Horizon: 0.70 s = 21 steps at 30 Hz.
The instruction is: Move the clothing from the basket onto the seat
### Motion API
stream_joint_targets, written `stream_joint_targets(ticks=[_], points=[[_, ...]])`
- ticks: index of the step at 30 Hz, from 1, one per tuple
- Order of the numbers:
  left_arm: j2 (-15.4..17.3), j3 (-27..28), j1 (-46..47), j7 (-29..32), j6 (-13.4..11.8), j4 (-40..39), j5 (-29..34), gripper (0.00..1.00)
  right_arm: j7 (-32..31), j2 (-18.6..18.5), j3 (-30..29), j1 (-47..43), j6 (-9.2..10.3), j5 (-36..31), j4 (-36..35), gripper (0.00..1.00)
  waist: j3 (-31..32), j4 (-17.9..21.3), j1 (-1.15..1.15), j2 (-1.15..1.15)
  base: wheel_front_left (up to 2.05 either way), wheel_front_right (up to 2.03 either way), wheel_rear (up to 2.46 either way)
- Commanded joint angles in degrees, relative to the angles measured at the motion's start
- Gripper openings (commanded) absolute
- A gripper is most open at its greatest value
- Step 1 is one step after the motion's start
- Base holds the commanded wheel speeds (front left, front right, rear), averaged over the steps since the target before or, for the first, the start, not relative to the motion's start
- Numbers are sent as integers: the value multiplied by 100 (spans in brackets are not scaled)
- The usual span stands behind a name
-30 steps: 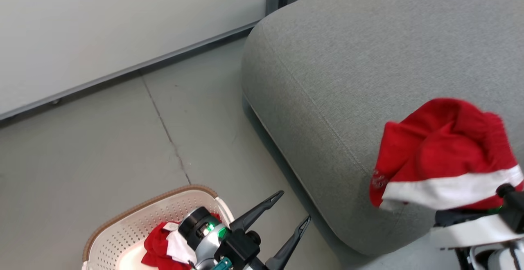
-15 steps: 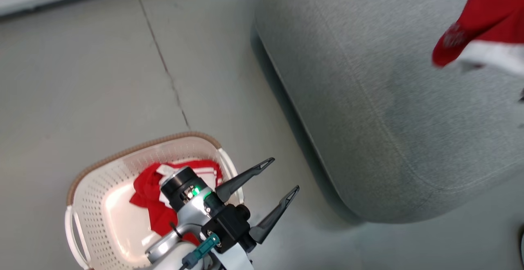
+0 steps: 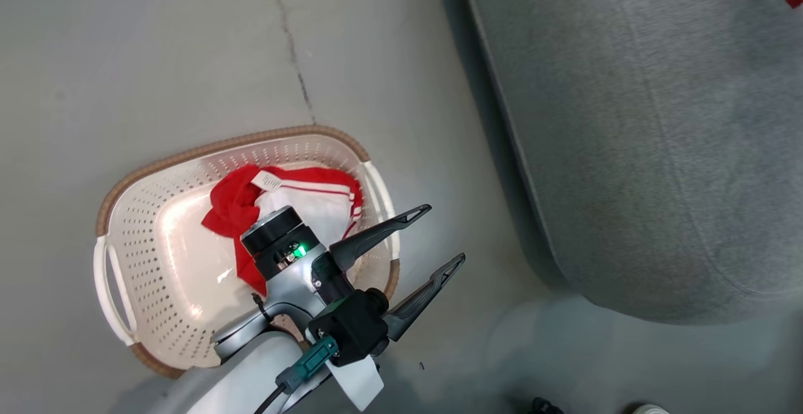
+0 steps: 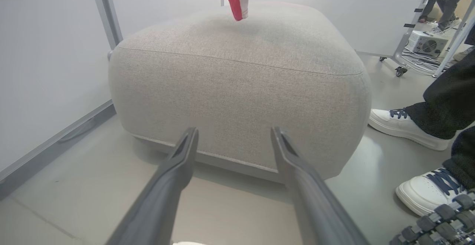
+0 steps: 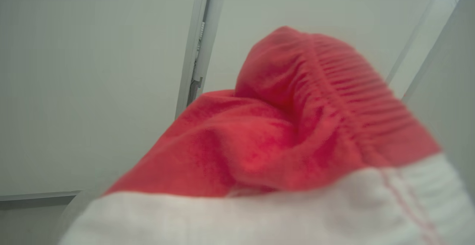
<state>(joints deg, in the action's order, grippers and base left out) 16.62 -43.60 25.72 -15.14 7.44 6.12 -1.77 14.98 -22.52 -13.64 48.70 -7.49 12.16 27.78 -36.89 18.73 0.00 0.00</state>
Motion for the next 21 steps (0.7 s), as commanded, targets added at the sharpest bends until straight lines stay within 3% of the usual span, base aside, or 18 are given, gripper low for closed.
stream_joint_targets(ticks=[1, 5, 10, 21], points=[[48, -17, 72, -5, 3, -28, 24, 100, 26, -115, 76, 141, -1, 18, 188, 0, -130, -122, 0, 0, 0, 0, 0], [117, -53, 127, -4, 3, -85, 32, 100, 26, -318, 357, 543, -1, 138, 1100, 0, -265, -217, 0, 0, 0, 0, 0], [167, -28, 202, -4, 0, -140, 92, 100, 25, -409, 272, 989, -1, 498, 2122, 0, -458, -349, 0, 0, 0, 0, 0], [195, 35, 161, -4, -52, -202, 96, 100, 25, -328, 756, 1475, -1, 106, 3683, 0, -717, -517, 0, 0, 0, 0, 0]])
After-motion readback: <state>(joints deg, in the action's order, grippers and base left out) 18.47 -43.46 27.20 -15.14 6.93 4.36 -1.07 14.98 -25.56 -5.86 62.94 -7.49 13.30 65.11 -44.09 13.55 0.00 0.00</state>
